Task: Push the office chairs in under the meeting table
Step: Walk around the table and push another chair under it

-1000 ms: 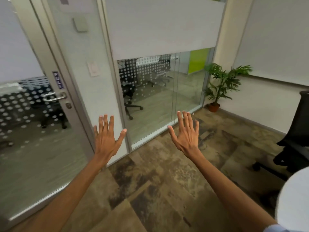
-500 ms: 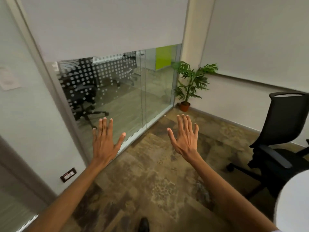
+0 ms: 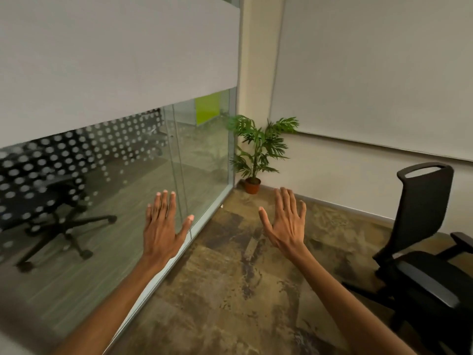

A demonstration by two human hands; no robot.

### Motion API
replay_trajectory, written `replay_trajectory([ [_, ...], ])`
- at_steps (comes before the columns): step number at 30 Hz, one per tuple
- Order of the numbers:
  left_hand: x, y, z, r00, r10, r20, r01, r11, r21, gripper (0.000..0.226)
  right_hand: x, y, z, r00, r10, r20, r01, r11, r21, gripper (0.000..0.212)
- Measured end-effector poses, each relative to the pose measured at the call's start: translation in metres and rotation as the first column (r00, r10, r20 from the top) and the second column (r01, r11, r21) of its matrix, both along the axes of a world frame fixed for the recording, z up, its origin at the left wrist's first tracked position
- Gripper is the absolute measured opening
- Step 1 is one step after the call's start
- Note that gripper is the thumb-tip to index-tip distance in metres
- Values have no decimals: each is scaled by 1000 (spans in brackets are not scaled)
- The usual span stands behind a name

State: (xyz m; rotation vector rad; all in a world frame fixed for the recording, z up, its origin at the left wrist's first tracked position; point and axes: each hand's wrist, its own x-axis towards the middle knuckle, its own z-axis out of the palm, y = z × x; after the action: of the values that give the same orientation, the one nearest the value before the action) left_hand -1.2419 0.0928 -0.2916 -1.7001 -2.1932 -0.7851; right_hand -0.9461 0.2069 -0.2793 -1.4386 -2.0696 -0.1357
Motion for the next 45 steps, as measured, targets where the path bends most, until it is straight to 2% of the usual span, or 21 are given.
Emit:
replay_trajectory([
  [14,5,343,1,988,-146,-44,146,989,1,85,21,290,-11,990,-139,-24,138,990,-12,77],
  [20,44,493,24,971,-232,-49,233,972,23,84,52,414,6,976,-216,-23,216,976,-4,77],
  [31,121,725,1,901,-433,-40,433,901,-9,78,130,592,-11,920,-392,-16,392,920,-13,74],
  [39,195,960,11,796,-604,-41,603,797,-38,79,205,760,-7,808,-587,-53,588,809,12,73],
  [41,215,999,17,775,-629,-60,627,778,-44,80,225,784,0,765,-641,-63,643,766,15,73],
  [45,282,1065,13,680,-732,-45,729,681,-71,78,277,815,2,674,-737,-57,738,675,2,73],
])
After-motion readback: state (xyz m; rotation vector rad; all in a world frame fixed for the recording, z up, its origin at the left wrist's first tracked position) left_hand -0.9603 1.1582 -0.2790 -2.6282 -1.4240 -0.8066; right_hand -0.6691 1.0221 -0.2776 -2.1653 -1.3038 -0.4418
